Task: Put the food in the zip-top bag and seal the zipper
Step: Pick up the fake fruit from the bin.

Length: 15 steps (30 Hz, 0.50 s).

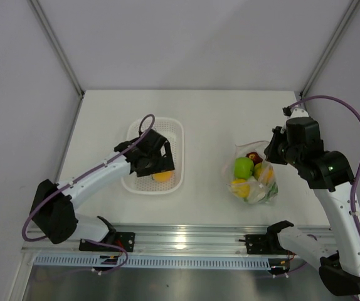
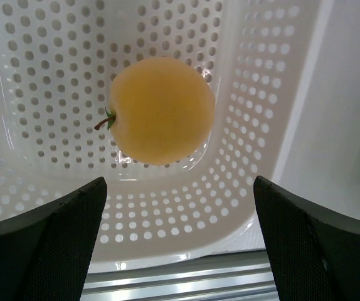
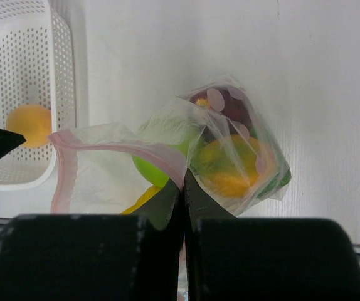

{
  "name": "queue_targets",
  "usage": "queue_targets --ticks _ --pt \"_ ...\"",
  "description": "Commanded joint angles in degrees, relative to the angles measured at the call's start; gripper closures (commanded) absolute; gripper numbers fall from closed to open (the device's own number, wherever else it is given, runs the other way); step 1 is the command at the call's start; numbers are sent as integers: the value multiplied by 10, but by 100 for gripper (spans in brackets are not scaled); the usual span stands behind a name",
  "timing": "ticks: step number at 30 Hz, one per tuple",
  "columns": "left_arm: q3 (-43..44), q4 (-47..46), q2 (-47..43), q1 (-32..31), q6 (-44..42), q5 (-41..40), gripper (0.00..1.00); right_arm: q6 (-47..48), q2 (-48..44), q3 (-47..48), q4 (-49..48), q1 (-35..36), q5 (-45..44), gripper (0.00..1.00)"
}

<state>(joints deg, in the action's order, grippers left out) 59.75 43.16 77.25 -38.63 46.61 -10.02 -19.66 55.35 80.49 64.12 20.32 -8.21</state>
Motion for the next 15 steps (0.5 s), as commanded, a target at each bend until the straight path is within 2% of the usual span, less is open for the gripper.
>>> queue_targets --ticks 1,15 --pt "-3 -12 35 6 14 -13 1 3 -8 1 -23 -3 3 100" --pt "42 -52 134 13 -10 -19 1 1 -9 -13 -27 -2 7 100"
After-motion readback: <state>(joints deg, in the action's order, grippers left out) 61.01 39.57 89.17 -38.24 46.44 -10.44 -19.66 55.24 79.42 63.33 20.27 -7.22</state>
